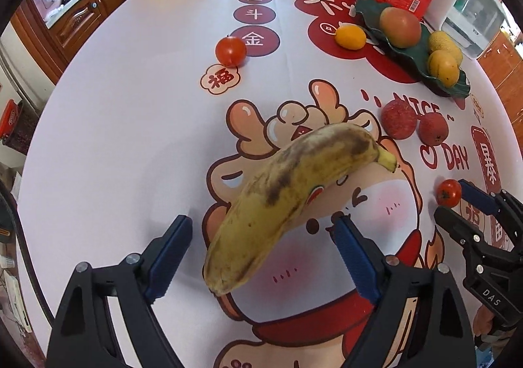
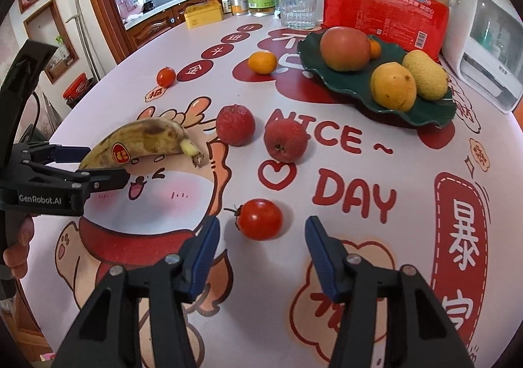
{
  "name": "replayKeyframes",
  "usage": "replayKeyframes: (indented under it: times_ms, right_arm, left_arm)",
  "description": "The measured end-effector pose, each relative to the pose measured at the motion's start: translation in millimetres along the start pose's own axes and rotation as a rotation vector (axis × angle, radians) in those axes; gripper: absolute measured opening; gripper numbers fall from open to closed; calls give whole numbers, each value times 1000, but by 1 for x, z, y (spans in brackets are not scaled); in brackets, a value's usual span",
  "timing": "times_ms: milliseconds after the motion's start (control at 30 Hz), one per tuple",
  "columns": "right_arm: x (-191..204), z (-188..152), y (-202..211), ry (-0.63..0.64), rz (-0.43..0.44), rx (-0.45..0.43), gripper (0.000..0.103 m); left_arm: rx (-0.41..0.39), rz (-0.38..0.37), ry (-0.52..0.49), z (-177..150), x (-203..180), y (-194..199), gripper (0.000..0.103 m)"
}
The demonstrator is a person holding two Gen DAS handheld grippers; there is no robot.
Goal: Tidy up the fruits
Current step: 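Lower the left tool around the banana while the right tool lowers around a red tomato, then close the left tool on the banana while the right tool closes on the tomato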
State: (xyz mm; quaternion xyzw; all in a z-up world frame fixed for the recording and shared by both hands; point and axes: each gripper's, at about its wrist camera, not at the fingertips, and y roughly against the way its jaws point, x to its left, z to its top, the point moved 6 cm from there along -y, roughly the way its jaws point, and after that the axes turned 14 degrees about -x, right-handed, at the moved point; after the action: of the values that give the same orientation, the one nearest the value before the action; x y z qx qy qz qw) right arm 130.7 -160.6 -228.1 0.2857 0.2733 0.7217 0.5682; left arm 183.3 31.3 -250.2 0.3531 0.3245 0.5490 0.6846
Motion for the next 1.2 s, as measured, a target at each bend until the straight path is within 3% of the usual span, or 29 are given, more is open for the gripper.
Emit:
replayKeyframes:
  times_ms: [333,433,500,733,900,1200]
  right_arm:
    - [-1,2,-6,18,-24,-12,39]
    - [0,3,-8,37,-38,-18,36]
    - [1,3,-8,50,-49,-22,29]
    - [2,3,-8,55,-56,-23,29]
    - [1,3,-5,45,-53,-24,28]
    - [0,11,11,41,-42,-58,28]
  left_arm:
    - [-38,10,-27,11,-3,-5,72]
    - [-51,11,-45,11,-8,-4,64]
    - [-59,9,-62,11,-14,-2,57]
    - [-65,29,-43,8,-12,1,53]
    - [-66,-21,31,7,-13,7,36]
    - [-101,-33,93,4,-17,19,33]
